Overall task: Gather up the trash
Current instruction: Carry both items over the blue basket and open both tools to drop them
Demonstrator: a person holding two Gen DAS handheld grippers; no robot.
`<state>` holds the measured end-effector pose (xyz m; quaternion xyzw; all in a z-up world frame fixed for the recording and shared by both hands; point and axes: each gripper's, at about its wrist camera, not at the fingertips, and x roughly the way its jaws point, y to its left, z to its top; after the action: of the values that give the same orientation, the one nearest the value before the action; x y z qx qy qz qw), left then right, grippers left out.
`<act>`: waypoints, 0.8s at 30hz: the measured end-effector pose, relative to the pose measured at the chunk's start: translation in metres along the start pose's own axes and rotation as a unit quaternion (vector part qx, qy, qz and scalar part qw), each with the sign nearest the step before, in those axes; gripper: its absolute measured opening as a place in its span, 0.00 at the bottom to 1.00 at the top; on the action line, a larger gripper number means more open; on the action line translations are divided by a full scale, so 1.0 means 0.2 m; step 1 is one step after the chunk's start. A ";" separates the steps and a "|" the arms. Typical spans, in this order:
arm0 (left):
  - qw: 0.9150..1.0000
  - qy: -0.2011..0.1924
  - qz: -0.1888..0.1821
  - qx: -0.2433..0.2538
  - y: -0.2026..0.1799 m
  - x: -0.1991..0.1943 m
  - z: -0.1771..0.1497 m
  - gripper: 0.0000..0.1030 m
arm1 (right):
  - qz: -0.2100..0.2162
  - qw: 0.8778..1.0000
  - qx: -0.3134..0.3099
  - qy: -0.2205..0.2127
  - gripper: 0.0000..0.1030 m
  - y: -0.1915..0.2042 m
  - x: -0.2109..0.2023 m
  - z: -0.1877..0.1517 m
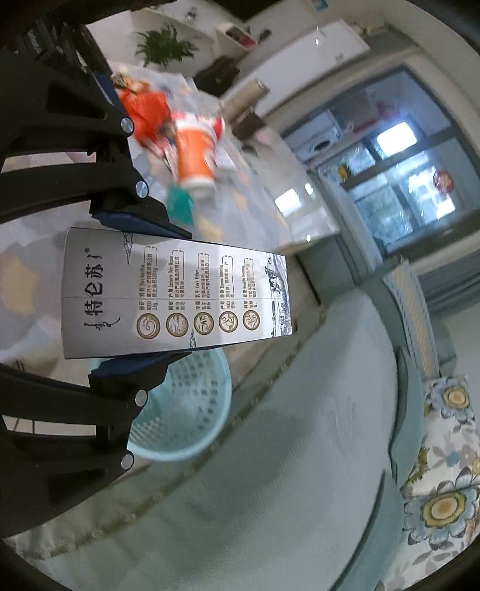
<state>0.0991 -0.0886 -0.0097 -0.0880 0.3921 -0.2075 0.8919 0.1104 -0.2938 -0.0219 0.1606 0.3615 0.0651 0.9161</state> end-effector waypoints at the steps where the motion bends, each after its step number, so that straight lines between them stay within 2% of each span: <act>1: 1.000 0.003 -0.008 -0.002 -0.01 0.06 0.03 0.40 | -0.011 1.000 0.001 0.005 0.50 -0.02 0.03 0.01; 5: 0.999 0.011 -0.042 -0.019 -0.03 0.27 0.12 0.40 | -0.048 0.998 0.024 0.025 0.50 -0.16 0.19 0.04; 10: 0.998 0.024 -0.048 -0.022 -0.07 0.53 0.19 0.40 | -0.073 0.991 0.082 0.078 0.50 -0.35 0.40 -0.02; 17: 0.997 0.048 -0.047 -0.039 0.00 0.76 0.19 0.39 | -0.095 0.980 0.114 0.132 0.50 -0.47 0.58 -0.09; 18: 0.997 0.048 -0.048 -0.043 0.02 0.77 0.19 0.41 | -0.097 0.978 0.122 0.137 0.50 -0.49 0.60 -0.10; 20: 0.997 0.044 -0.040 -0.044 0.03 0.77 0.18 0.54 | -0.099 0.975 0.134 0.148 0.50 -0.53 0.62 -0.12; 21: 0.998 0.040 -0.037 -0.042 0.04 0.76 0.18 0.57 | -0.099 0.973 0.139 0.152 0.51 -0.54 0.63 -0.12; 24: 0.998 0.038 -0.033 -0.042 0.07 0.73 0.16 0.57 | -0.096 0.973 0.147 0.153 0.52 -0.55 0.62 -0.12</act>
<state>0.2160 -0.1412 -0.0895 -0.1299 0.4311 -0.2232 0.8646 0.1847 -0.3613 -0.1560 0.2461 0.5165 -0.0532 0.8185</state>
